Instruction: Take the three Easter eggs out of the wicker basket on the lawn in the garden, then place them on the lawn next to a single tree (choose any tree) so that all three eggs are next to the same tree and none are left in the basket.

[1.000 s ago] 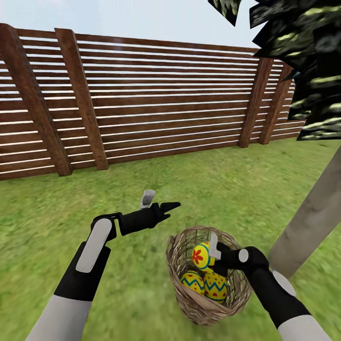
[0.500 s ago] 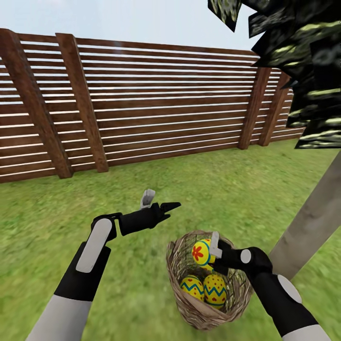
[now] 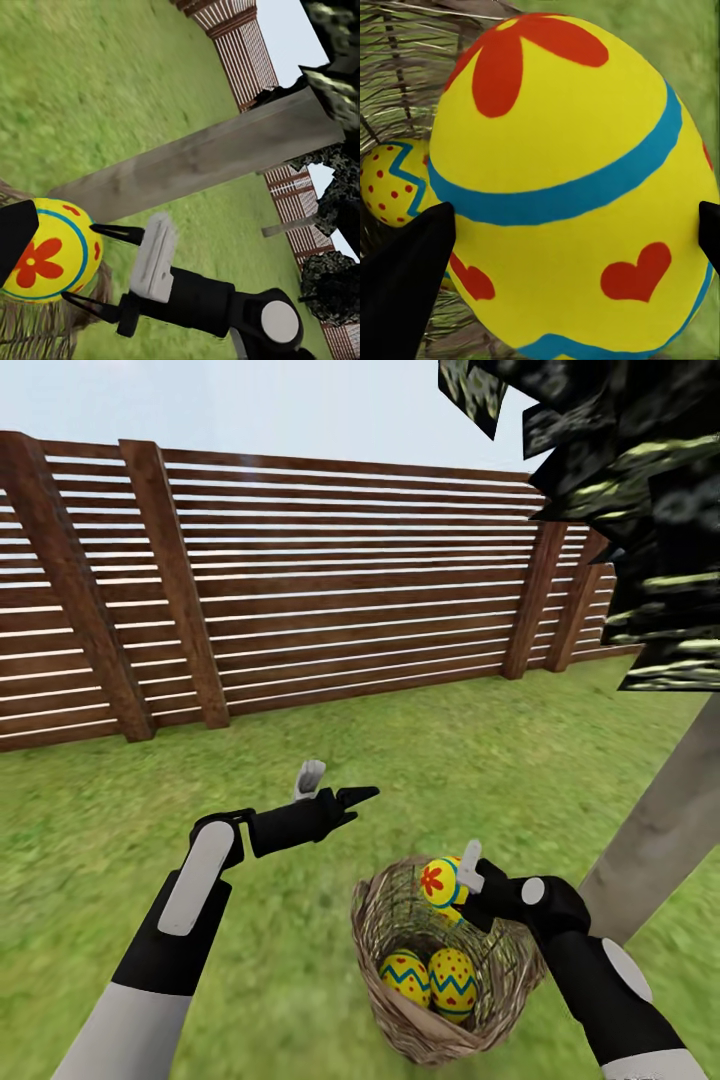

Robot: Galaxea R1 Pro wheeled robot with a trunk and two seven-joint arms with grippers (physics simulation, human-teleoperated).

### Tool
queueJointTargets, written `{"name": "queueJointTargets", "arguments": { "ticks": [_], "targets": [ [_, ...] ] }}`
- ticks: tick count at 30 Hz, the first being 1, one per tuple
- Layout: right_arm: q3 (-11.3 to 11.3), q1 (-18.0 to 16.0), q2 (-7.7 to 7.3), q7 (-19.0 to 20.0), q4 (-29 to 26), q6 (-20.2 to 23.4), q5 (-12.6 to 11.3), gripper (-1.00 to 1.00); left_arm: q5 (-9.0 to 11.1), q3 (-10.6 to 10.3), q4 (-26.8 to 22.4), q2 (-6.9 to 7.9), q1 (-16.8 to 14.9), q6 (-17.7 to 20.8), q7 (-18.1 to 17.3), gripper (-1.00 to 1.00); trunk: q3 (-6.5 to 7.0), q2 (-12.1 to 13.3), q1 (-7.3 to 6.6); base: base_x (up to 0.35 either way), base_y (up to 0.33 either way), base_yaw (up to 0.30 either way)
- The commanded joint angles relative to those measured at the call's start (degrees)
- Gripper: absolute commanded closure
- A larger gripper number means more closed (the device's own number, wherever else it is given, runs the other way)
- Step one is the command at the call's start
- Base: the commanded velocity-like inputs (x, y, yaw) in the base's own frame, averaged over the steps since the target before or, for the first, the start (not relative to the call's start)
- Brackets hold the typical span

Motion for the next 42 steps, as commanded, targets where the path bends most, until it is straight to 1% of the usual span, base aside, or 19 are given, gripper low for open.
{"name": "queueJointTargets", "arguments": {
  "ticks": [1,6,9,15,30,36,38,40,42],
  "targets": [
    [-0.21,-0.04,0.0,0.25,-0.1,0.38,0.23,1.0,0.25,0.08,-0.03,0.0,-0.03,0.2,0.28,-1.0,0.13,0.39,-0.23,0.0,0.0,0.0],
    [-0.33,-0.04,0.11,0.25,-0.09,0.39,0.23,1.0,0.36,0.16,-0.04,0.0,-0.04,0.16,0.2,-1.0,1.03,2.4,-1.33,0.0,0.0,0.0],
    [-0.31,-0.04,0.16,0.25,-0.02,0.39,0.23,1.0,0.74,0.36,-0.18,0.13,-0.03,0.12,-0.12,-1.0,1.03,2.4,-1.33,0.0,0.0,0.0],
    [-0.31,-0.04,0.2,0.27,-0.01,0.4,0.2,1.0,0.79,0.39,-0.21,0.24,-0.03,0.12,-0.18,-1.0,1.03,2.4,-1.33,-0.003,0.0,0.0],
    [-0.4,-0.04,0.21,0.34,-0.07,0.47,0.05,1.0,0.79,0.39,-0.2,0.2,-0.04,0.12,-0.17,-1.0,1.03,2.4,-1.33,-0.315,0.0,0.0],
    [-0.56,-0.04,0.21,0.84,-0.1,0.63,-0.03,1.0,0.79,0.39,-0.2,0.24,-0.03,0.12,-0.17,-1.0,1.31,2.4,-1.33,-0.035,0.0,-0.127],
    [-2.09,-0.04,0.21,2.37,-0.63,2.11,-0.04,1.0,0.78,0.39,-0.2,0.24,-0.03,0.12,-0.19,-1.0,1.44,2.4,-1.33,0.0,0.0,-0.184],
    [-5.34,-0.04,0.16,6.5,-1.55,3.33,0.01,1.0,0.78,0.39,-0.2,0.24,-0.03,0.12,-0.24,-1.0,1.57,2.4,-1.33,0.0,0.0,-0.185],
    [-7.3,-0.04,0.05,8.65,-1.72,5.24,0.04,1.0,0.78,0.39,-0.2,0.24,-0.03,0.12,-0.25,-1.0,1.7,2.4,-1.33,0.0,0.0,-0.185]
  ]
}}
